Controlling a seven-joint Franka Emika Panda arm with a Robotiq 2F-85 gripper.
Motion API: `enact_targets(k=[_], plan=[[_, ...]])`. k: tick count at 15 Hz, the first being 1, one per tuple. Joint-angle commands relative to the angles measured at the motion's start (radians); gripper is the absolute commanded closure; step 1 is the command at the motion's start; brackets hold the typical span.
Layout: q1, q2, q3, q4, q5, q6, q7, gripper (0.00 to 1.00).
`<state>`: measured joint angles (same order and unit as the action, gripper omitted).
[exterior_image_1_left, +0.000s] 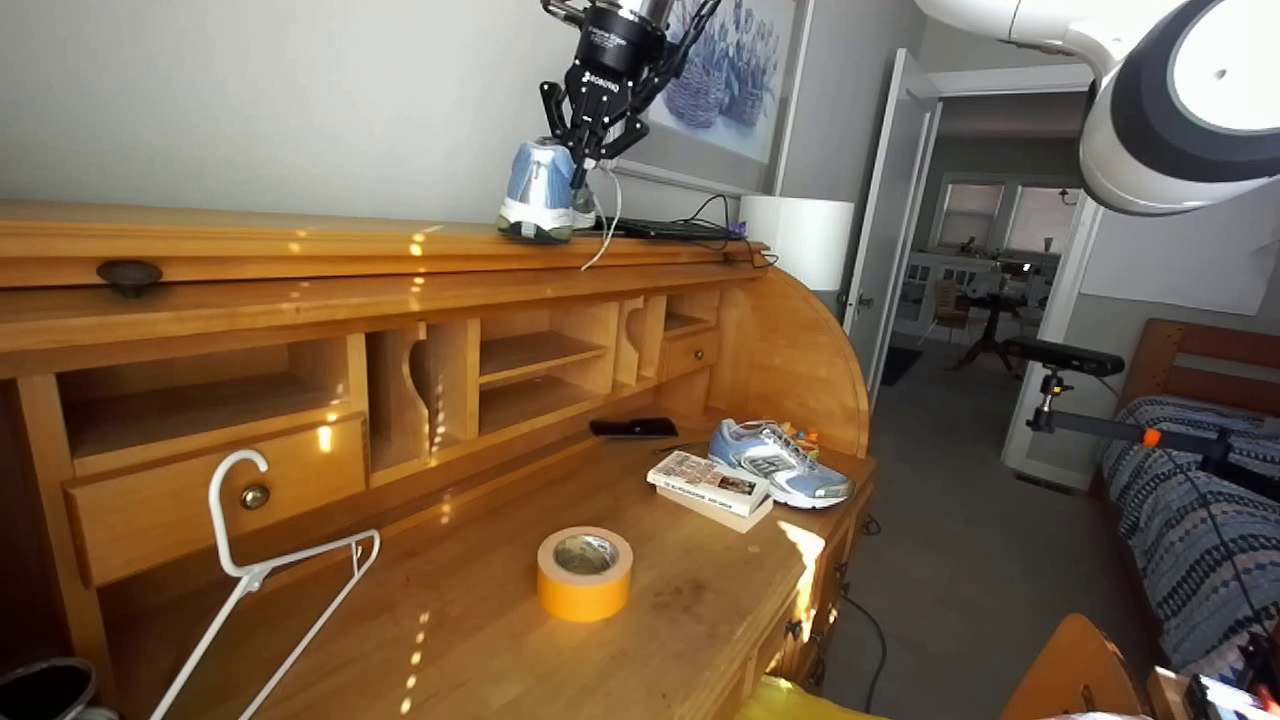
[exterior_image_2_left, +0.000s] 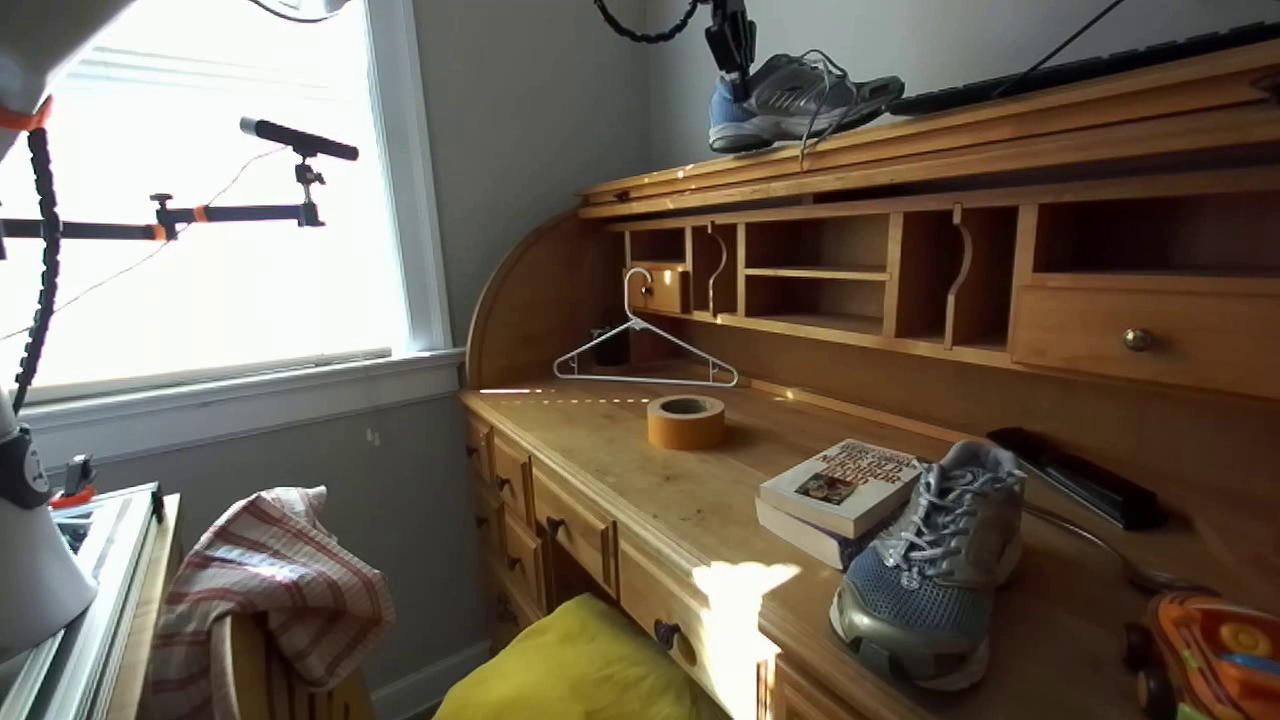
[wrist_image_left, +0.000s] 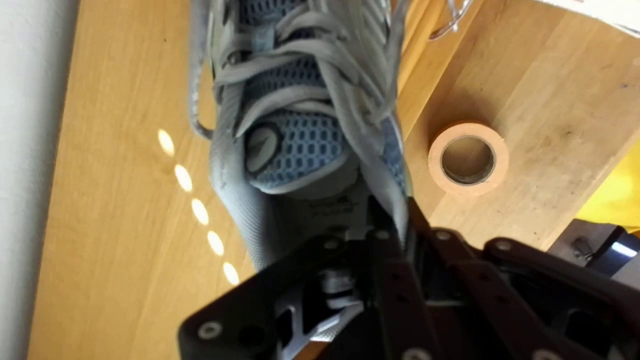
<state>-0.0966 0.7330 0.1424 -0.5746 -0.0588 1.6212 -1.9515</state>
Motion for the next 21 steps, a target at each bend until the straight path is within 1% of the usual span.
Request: enact_targets(k=[1,7,12,16,21], plan=[[0.008,0.009,-0.008,0.032,0.009,-0.021,0.130,0.98],[0.017,0.023,-0.011,0.043,-0.001,-0.009,0.300,0.98],[0.019,0.033,-0.009,0.054,-0.003,-0.003,0.383,0.98],[0.024,0.033,-0.010,0.064,-0.011,0.005,0.412,0.98],[0.043,0.044,-0.030,0.075,-0.064,0.014,0.380,0.98]])
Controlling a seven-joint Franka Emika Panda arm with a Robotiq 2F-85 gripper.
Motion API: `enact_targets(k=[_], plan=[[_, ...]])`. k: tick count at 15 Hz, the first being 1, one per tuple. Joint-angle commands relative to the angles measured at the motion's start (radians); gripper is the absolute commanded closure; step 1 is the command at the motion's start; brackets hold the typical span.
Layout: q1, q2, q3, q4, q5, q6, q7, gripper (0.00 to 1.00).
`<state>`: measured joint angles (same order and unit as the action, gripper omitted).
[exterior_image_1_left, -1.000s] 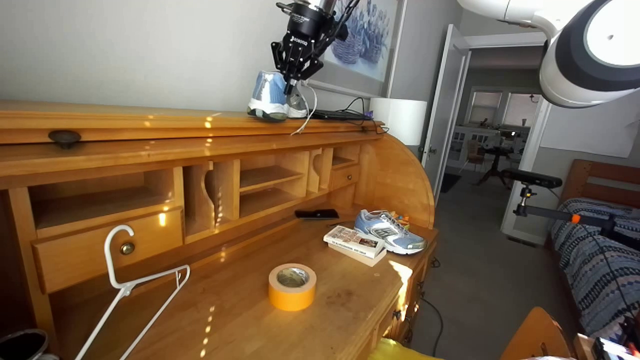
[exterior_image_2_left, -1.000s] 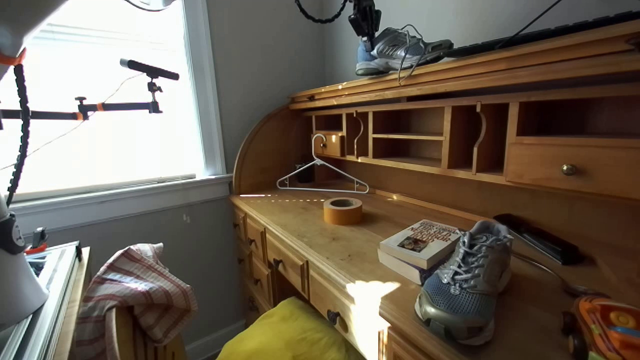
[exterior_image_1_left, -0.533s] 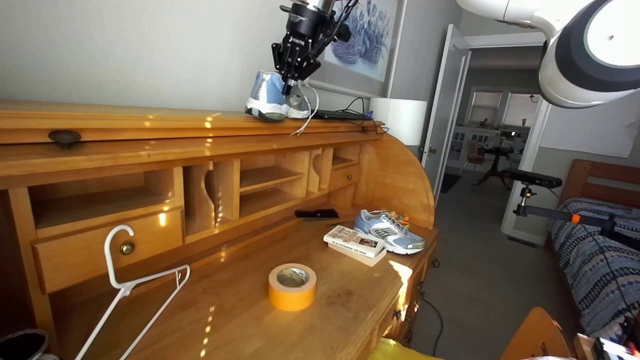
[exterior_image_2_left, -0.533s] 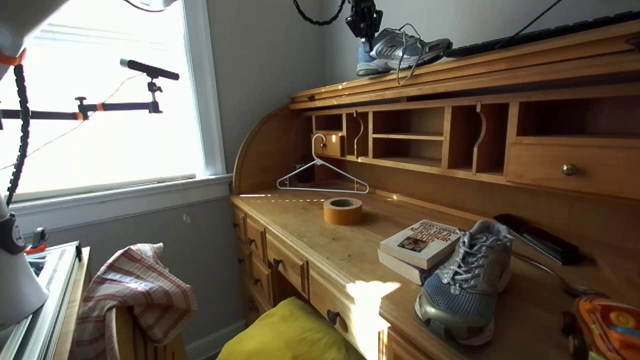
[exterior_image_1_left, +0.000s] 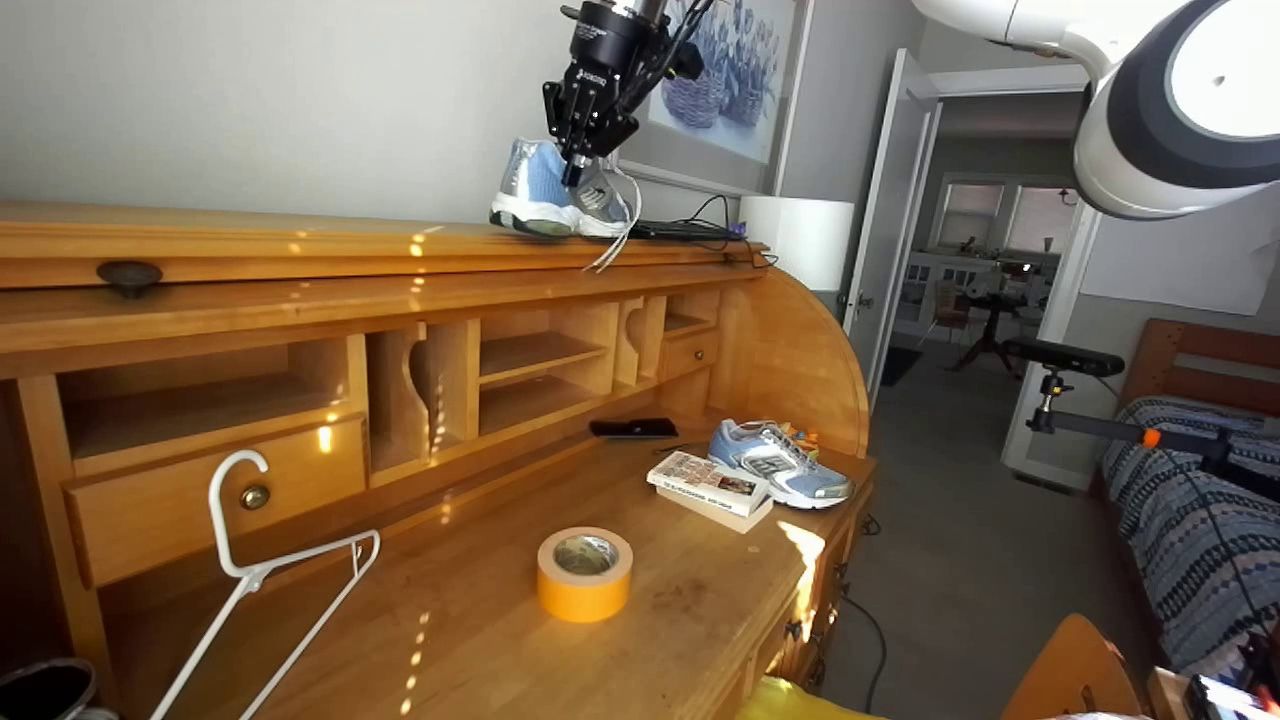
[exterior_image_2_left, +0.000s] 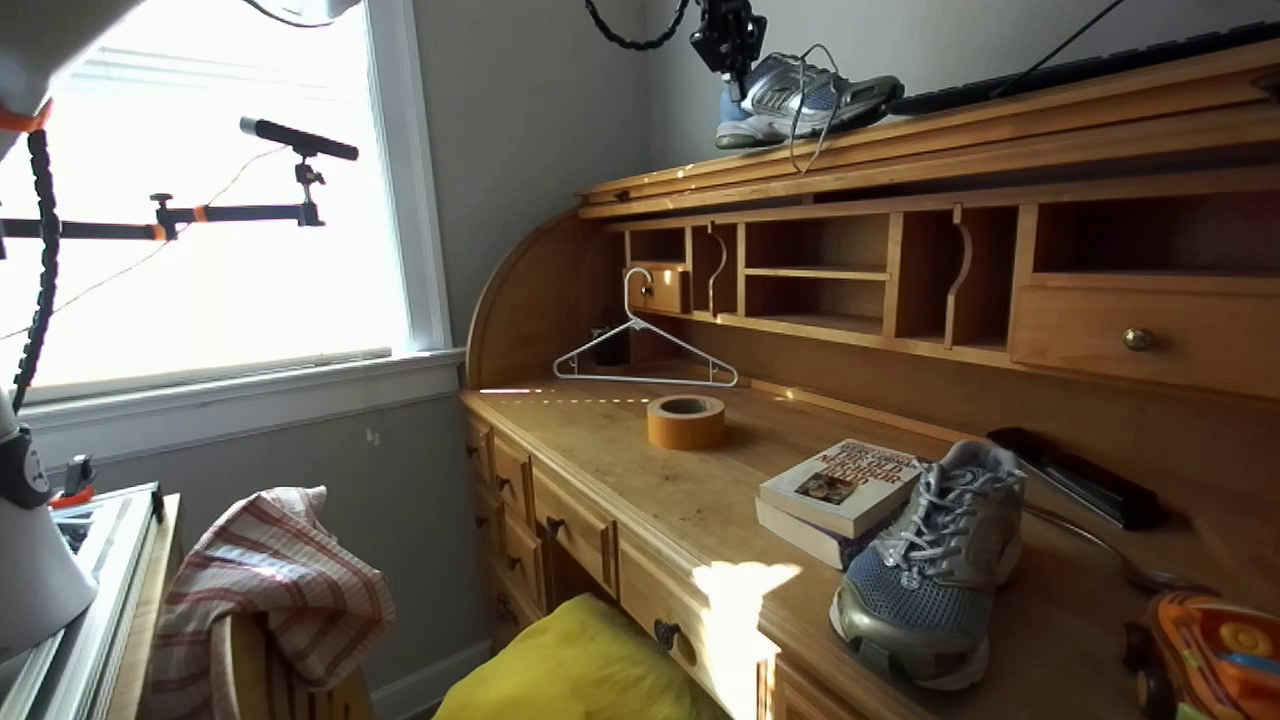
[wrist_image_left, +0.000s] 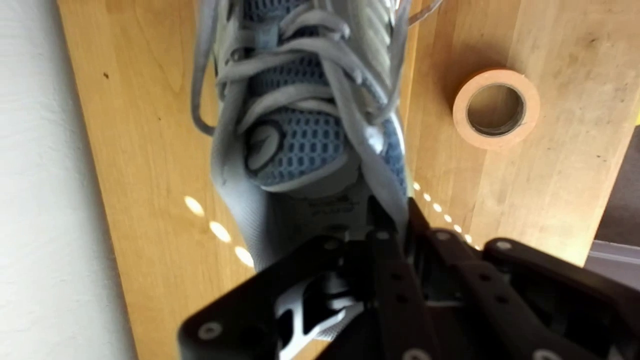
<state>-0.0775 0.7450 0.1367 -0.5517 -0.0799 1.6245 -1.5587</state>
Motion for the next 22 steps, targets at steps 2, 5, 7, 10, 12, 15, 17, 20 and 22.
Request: enact_targets(k=[2,5,7,10,12,15,17,20,22], plan=[[0.029,0.041,-0.034,0.057,-0.069,0.017,-0.023,0.98],[0.027,0.046,-0.031,0.062,-0.071,0.021,-0.030,0.98],[0.022,0.047,-0.026,0.065,-0.061,0.030,-0.030,0.98],[0.011,0.045,-0.011,0.068,-0.043,0.053,-0.060,0.98],[0.000,0.036,0.008,0.064,-0.027,0.050,-0.125,0.98],[-0.025,0.024,0.047,0.060,0.015,0.010,-0.234,0.98],[-0.032,0.025,0.055,0.058,0.023,-0.002,-0.281,0.98],[-0.039,0.032,0.055,0.062,0.020,-0.009,-0.318,0.98],[-0.041,0.035,0.050,0.064,0.017,-0.010,-0.322,0.98]])
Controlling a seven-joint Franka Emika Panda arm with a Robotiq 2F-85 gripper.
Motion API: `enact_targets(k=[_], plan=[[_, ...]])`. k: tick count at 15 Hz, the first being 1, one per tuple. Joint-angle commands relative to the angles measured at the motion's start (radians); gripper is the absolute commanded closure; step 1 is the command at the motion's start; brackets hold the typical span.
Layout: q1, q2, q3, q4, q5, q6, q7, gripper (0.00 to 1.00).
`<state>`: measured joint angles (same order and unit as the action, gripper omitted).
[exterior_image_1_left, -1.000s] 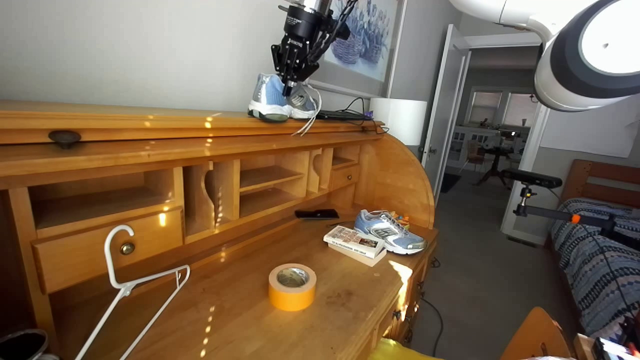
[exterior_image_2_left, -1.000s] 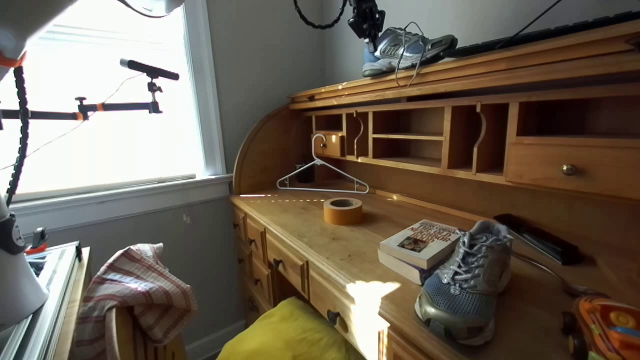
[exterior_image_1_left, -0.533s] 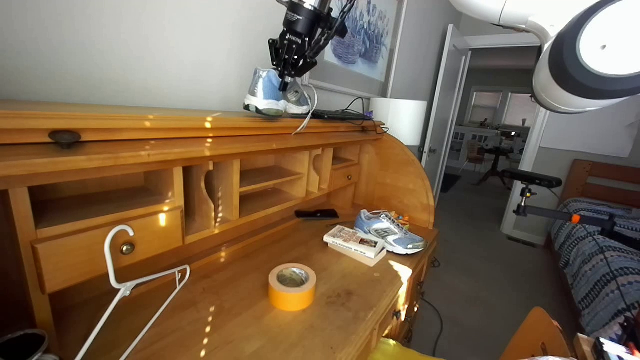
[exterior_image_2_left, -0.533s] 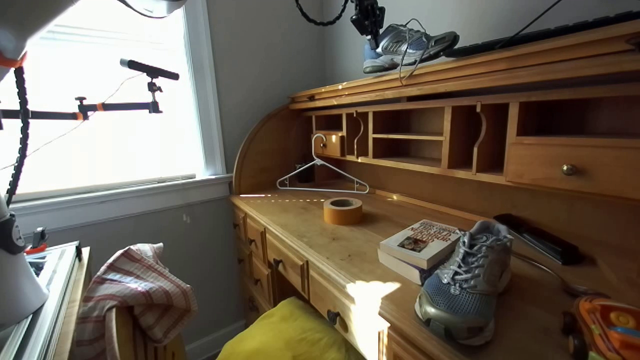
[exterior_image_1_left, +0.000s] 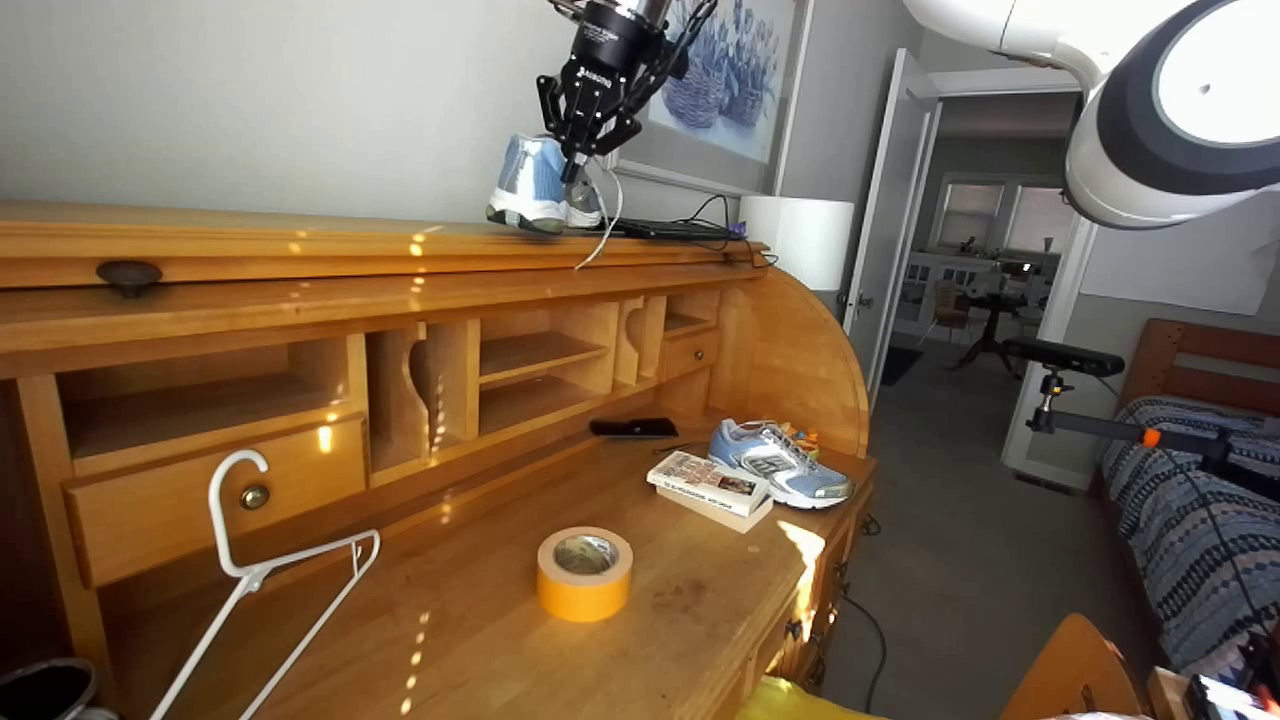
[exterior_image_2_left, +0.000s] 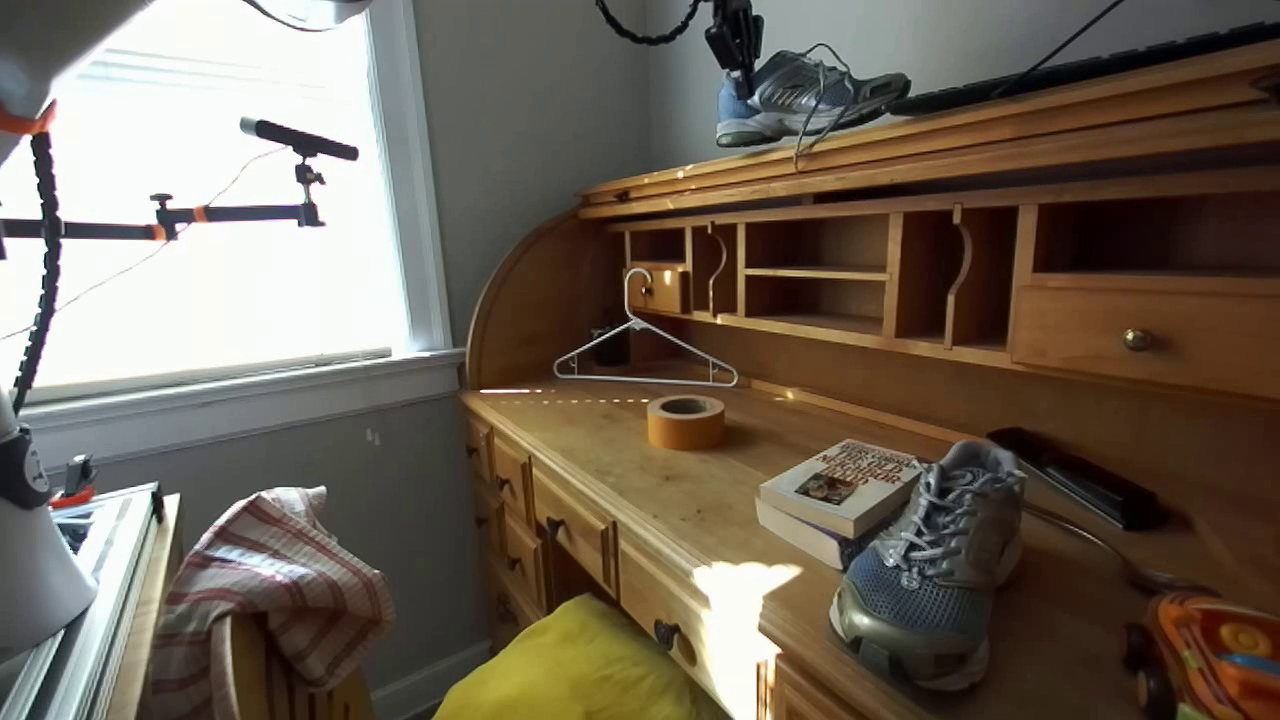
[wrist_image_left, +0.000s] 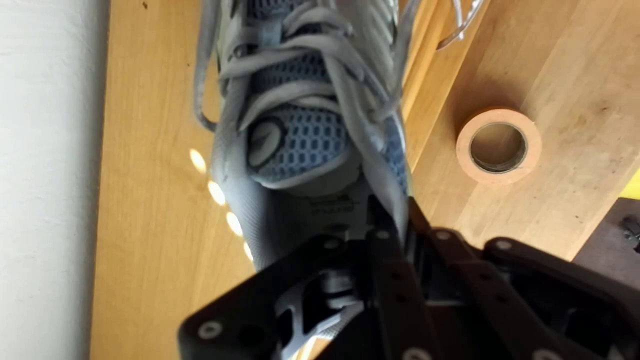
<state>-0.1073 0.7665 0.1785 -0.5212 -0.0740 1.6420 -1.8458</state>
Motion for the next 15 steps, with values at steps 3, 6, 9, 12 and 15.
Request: enact_targets(k=[3,6,9,12,15], plan=[[-0.011,0.023,0.003,0.036,0.005,-0.017,-0.027,0.98],[-0.008,0.033,-0.004,0.043,0.000,0.001,-0.003,0.98],[-0.008,0.038,-0.013,0.048,-0.007,0.012,0.007,0.98],[-0.008,0.041,-0.021,0.048,-0.009,0.012,0.014,0.98],[-0.007,0.041,-0.027,0.048,-0.010,0.011,0.017,0.98]])
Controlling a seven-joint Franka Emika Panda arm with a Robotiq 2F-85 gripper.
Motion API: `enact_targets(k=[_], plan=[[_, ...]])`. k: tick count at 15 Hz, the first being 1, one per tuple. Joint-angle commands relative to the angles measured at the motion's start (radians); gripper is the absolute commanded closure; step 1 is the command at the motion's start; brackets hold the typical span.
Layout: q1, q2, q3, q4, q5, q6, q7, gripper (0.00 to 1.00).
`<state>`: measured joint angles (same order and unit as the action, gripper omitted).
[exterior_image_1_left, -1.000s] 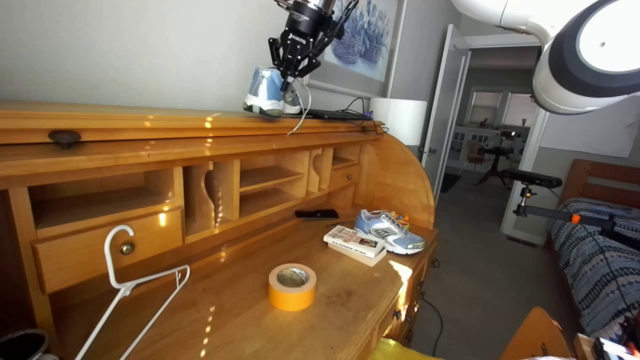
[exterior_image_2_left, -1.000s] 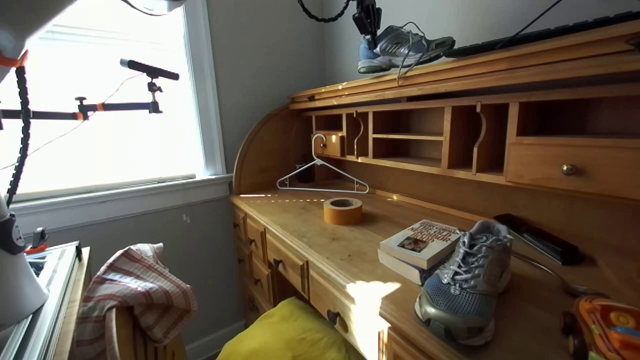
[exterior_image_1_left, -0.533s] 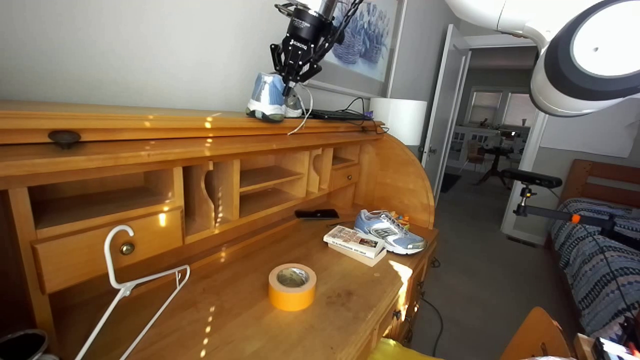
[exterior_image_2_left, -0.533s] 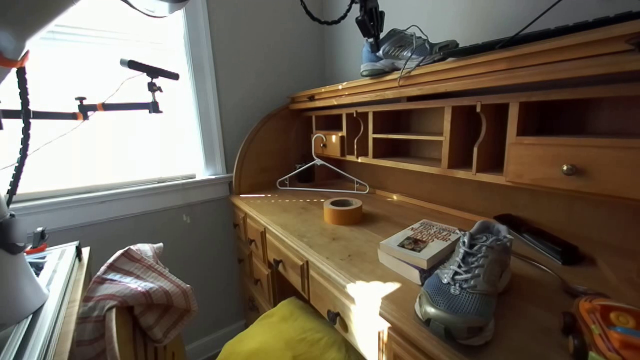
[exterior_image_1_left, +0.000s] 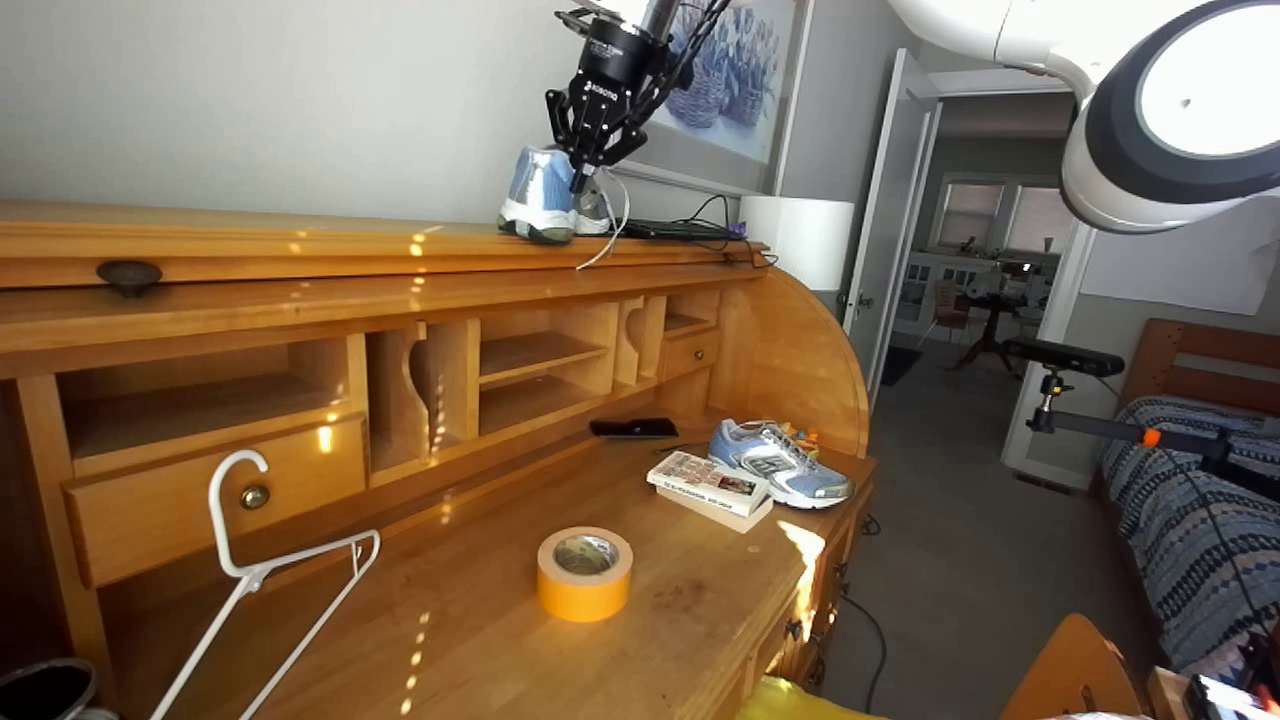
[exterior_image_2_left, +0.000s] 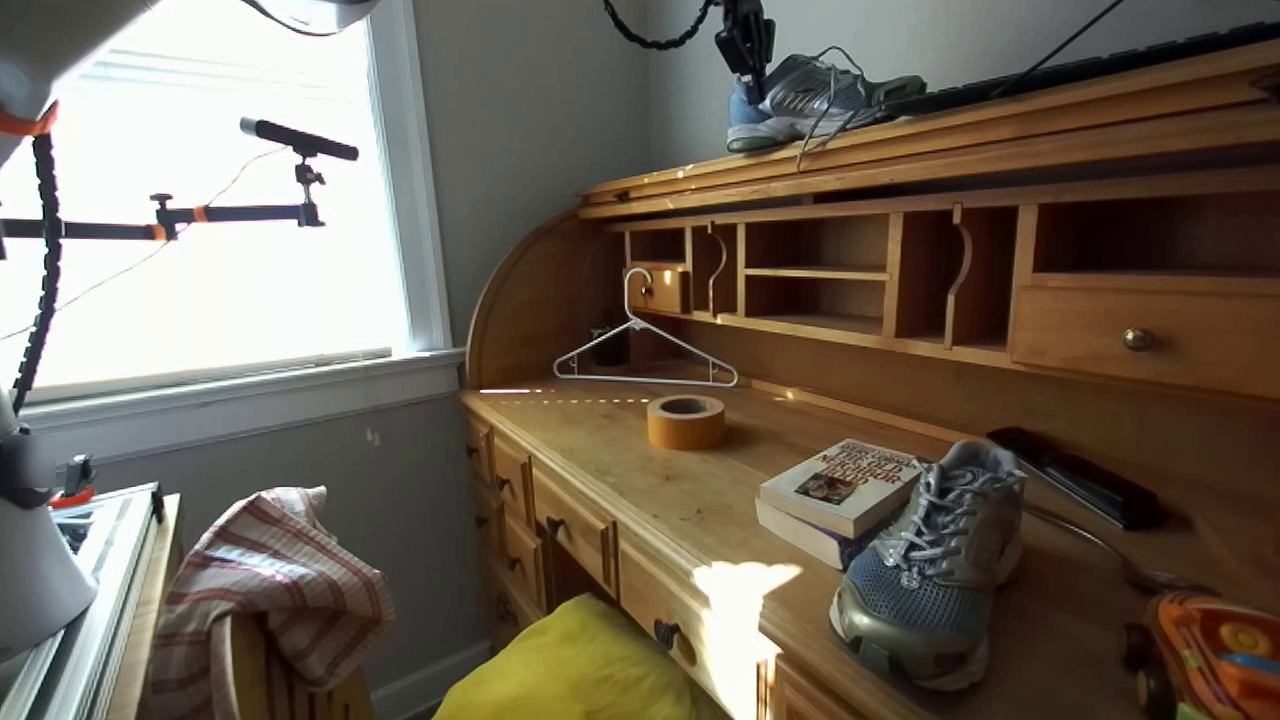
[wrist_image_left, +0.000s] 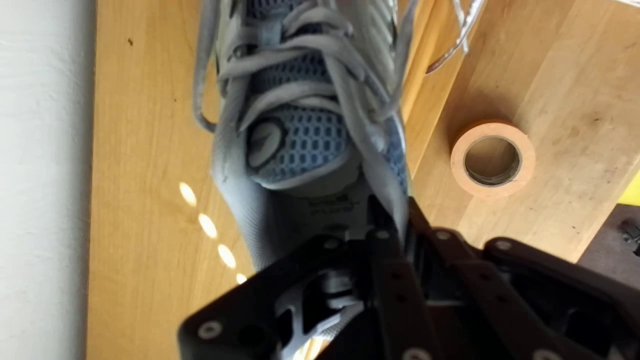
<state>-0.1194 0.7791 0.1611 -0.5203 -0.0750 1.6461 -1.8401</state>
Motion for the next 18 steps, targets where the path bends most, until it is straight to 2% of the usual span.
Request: enact_targets(k=[1,2,4,5,8,9,10,11,15,18], plan=[[0.005,0.027,-0.011,0.046,-0.009,0.006,0.013,0.66],[0.006,0.027,-0.013,0.047,-0.007,0.007,0.030,0.65],[0.006,0.026,-0.016,0.047,-0.008,0.010,0.032,0.52],[0.027,0.068,-0.057,0.131,0.017,-0.028,0.027,0.43],[0.038,0.077,-0.076,0.168,0.016,-0.017,0.025,0.21],[0.031,0.019,-0.075,0.072,0.025,0.035,0.018,0.14],[0.035,0.018,-0.077,0.078,0.025,0.044,0.012,0.05],[0.035,0.008,-0.071,0.074,0.033,0.037,-0.007,0.01],[0.028,-0.034,-0.052,0.057,0.071,-0.039,-0.091,0.00],[0.011,-0.067,-0.038,0.042,0.109,-0.159,-0.188,0.00]])
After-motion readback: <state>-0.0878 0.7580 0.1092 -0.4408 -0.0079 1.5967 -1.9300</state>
